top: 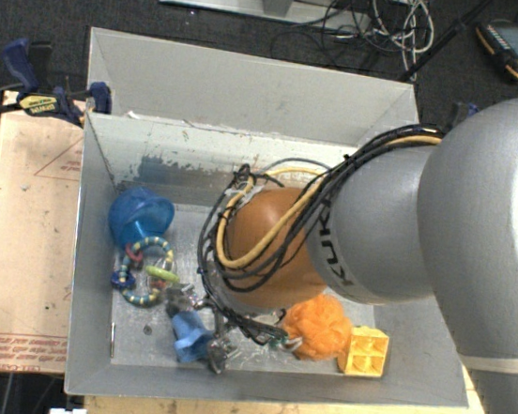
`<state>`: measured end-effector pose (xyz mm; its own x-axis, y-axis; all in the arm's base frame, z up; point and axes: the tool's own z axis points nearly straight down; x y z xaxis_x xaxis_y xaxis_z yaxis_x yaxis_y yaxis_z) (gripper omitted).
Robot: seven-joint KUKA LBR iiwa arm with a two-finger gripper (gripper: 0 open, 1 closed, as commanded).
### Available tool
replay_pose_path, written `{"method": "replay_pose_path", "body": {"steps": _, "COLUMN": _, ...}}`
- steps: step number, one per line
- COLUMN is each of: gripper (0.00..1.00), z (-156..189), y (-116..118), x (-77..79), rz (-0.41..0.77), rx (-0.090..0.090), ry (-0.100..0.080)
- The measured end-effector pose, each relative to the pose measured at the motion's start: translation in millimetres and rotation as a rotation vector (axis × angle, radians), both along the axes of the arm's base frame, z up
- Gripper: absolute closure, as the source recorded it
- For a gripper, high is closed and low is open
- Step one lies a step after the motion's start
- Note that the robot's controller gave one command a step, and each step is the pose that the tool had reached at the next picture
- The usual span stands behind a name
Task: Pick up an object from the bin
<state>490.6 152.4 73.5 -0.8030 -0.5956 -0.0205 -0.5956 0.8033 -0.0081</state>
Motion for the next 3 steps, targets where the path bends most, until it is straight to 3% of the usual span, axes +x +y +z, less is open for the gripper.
{"method": "replay_pose_path", "body": {"steps": 1, "gripper": 1.0, "z": -3, "y": 11, "x": 19.0, "rz": 0.046, "rx": -0.004, "ry": 0.019}}
{"method": "replay_pose_path", "body": {"steps": 2, "gripper": 1.0, "z": -3, "y": 11, "x": 19.0, "rz": 0.047, "rx": -0.004, "ry": 0.019}}
{"method": "replay_pose_path", "body": {"steps": 3, "gripper": 1.0, "z": -2, "y": -18, "x": 3.3, "rz": 0.067, "rx": 0.0, "ry": 0.013}}
